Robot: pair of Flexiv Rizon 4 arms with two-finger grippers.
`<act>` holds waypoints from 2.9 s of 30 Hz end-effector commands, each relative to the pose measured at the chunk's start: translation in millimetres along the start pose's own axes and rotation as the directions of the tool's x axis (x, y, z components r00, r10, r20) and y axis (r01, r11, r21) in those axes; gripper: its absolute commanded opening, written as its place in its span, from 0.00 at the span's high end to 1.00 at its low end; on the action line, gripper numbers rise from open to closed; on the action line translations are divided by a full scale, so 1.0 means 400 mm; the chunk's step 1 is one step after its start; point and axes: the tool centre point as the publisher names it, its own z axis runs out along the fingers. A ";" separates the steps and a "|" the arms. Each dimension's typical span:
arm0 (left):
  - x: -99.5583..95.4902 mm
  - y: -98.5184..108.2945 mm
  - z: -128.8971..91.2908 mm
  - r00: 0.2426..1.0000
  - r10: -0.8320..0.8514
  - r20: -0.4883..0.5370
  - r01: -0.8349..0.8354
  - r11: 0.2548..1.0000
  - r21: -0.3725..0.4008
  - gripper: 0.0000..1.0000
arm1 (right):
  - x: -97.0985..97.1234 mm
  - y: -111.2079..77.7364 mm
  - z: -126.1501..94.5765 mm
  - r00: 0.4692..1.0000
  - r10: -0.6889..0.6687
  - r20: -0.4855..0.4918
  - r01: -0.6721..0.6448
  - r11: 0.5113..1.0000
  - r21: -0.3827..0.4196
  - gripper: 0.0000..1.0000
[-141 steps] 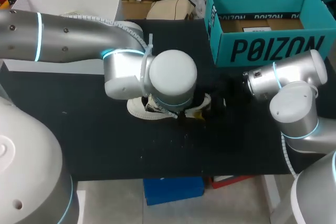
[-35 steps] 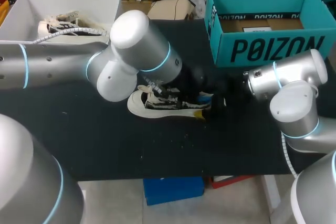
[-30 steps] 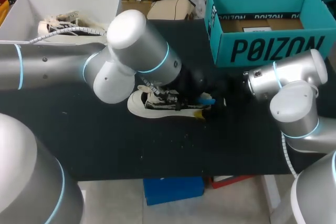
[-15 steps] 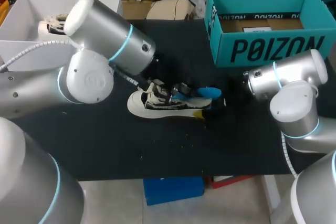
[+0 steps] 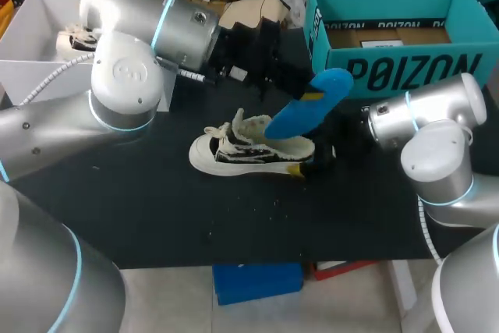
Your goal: Take the shoe out of the shoebox, open the shoe tongue, remove and reinsert the insole, then place the shoe into the shoebox
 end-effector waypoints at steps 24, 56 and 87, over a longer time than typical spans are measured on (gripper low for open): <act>-0.042 -0.188 -0.074 0.998 0.033 -0.059 -0.031 0.999 0.038 1.00 | 0.001 -0.006 0.006 1.000 0.001 0.001 -0.001 1.000 0.002 1.00; 0.055 -0.423 -0.265 0.917 -0.387 -0.101 0.393 0.829 0.398 1.00 | 0.001 -0.006 0.006 1.000 0.001 0.001 -0.001 1.000 0.002 1.00; 0.133 -0.447 -0.263 0.850 -0.497 -0.174 0.507 0.684 0.524 1.00 | 0.001 -0.006 0.006 1.000 0.001 0.001 -0.001 1.000 0.002 1.00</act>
